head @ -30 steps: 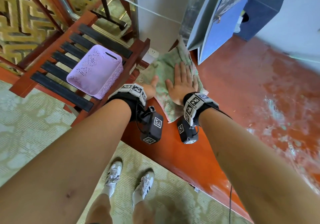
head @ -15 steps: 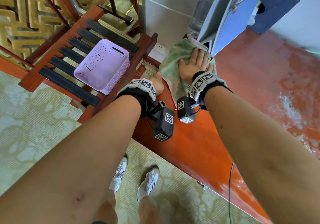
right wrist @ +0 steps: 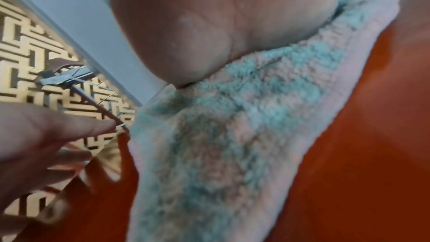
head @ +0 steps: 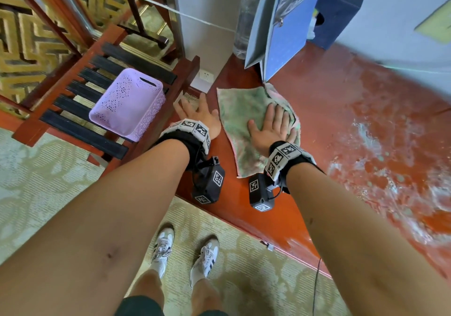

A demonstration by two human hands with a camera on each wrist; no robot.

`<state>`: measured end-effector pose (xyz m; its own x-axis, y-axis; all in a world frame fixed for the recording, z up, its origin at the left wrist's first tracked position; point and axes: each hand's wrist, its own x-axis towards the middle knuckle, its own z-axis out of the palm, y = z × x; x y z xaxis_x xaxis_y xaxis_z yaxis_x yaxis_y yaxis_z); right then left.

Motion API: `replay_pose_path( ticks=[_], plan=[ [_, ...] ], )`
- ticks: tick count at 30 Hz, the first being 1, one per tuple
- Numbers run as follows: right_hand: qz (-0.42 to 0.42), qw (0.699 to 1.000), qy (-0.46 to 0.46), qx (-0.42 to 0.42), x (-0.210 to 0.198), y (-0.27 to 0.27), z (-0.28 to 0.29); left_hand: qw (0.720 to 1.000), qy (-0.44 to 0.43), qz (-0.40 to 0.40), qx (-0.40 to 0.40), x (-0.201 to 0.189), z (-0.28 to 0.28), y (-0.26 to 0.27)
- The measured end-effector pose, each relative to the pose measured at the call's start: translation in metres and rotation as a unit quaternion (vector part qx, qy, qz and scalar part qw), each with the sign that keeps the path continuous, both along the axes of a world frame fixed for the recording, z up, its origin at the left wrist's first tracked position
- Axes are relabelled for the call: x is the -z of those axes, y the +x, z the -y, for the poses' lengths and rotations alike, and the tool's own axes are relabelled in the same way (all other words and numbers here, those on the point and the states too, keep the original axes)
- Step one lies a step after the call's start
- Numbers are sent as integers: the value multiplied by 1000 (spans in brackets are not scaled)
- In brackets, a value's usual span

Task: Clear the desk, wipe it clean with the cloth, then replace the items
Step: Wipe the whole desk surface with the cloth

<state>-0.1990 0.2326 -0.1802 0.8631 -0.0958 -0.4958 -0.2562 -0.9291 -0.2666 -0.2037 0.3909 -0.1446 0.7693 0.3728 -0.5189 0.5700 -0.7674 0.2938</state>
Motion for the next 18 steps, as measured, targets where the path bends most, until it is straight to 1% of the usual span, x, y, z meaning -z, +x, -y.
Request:
replay_pose_path(
  ticks=[1, 3, 5, 7, 9, 13, 15, 18],
  plan=[
    [1, 1000, -6, 23, 0, -2, 7, 1000, -7, 14, 16, -1, 5, 3],
    [10, 998, -16, 63, -1, -2, 19, 999, -24, 27, 16, -1, 12, 10],
    [14, 996, -20, 86, -3, 1, 26, 999, -37, 31, -14, 1, 13, 15],
    [10, 996, -25, 86, -4, 1, 27, 998, -33, 28, -48, 3, 4, 16],
    [2, 997, -33, 69, -4, -1, 25, 997, -35, 22, -71, 8, -12, 14],
    [-14, 999, -37, 22, -6, -6, 9, 995, -53, 20, -83, 21, -44, 13],
    [-12, 999, -36, -15, -8, -9, -9, 993, -72, 21, -93, 24, -51, 15],
    [5, 996, -24, -87, -7, -20, -48, 989, -122, 15, -77, 23, -55, 8]
  ],
)
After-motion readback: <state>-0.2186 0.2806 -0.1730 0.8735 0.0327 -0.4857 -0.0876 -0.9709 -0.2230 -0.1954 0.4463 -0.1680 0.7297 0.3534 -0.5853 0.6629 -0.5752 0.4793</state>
